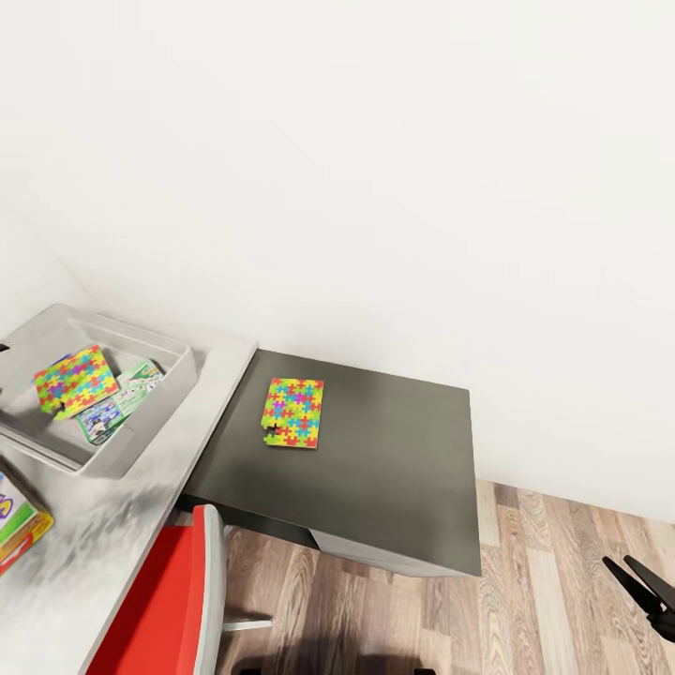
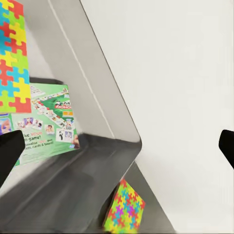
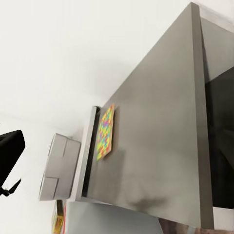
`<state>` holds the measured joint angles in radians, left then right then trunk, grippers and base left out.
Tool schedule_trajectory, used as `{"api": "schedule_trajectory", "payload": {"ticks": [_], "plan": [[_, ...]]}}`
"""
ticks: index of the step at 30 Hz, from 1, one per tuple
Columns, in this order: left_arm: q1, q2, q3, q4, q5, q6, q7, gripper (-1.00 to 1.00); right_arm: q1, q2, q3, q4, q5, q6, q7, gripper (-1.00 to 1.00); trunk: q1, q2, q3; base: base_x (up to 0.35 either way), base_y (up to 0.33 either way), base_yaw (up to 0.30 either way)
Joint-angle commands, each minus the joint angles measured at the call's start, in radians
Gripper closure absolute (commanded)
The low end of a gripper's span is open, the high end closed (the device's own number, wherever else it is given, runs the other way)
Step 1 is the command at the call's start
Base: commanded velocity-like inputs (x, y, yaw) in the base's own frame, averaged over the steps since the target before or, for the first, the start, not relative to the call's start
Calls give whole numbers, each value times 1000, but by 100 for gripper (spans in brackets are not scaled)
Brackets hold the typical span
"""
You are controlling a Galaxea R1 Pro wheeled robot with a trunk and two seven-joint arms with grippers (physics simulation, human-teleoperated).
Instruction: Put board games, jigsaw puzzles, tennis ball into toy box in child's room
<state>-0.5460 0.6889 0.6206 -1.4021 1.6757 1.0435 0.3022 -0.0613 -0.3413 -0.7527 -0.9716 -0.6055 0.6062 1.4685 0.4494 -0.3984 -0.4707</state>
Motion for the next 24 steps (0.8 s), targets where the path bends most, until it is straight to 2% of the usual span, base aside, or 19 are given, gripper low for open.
{"api": "schedule_trajectory", "payload": {"ticks": [1,2,4,8,9,11,17,24], "plan": [[34,15,1,-16,53,4,10,-100,-1,0,-1,0,-2,11,3,-100,1,-2,-1,0,0,0],[64,27,1,-25,87,4,9,-100,-1,0,-1,0,-3,11,3,-100,1,-2,-1,0,0,0],[97,37,0,-35,126,4,6,-100,-1,-1,-2,0,-5,12,5,-100,1,-2,-1,0,0,0],[133,45,-10,-45,163,4,2,-100,0,-4,-2,-2,-6,14,20,-100,1,-2,-1,0,0,0],[154,46,-19,-49,171,4,-24,-100,0,-5,-2,-3,-2,15,33,-100,1,-2,-1,0,0,0],[159,47,-22,-50,173,4,-46,-100,0,-5,-2,-4,-1,16,35,-100,1,-2,-1,0,0,0],[184,48,-30,-51,174,4,-165,-100,0,-4,-2,-4,-1,15,42,-100,1,-2,-1,0,0,0],[201,50,-29,-52,174,4,-184,-100,-1,-4,-2,-3,-1,14,49,-100,1,-2,5,0,0,-99]]}}
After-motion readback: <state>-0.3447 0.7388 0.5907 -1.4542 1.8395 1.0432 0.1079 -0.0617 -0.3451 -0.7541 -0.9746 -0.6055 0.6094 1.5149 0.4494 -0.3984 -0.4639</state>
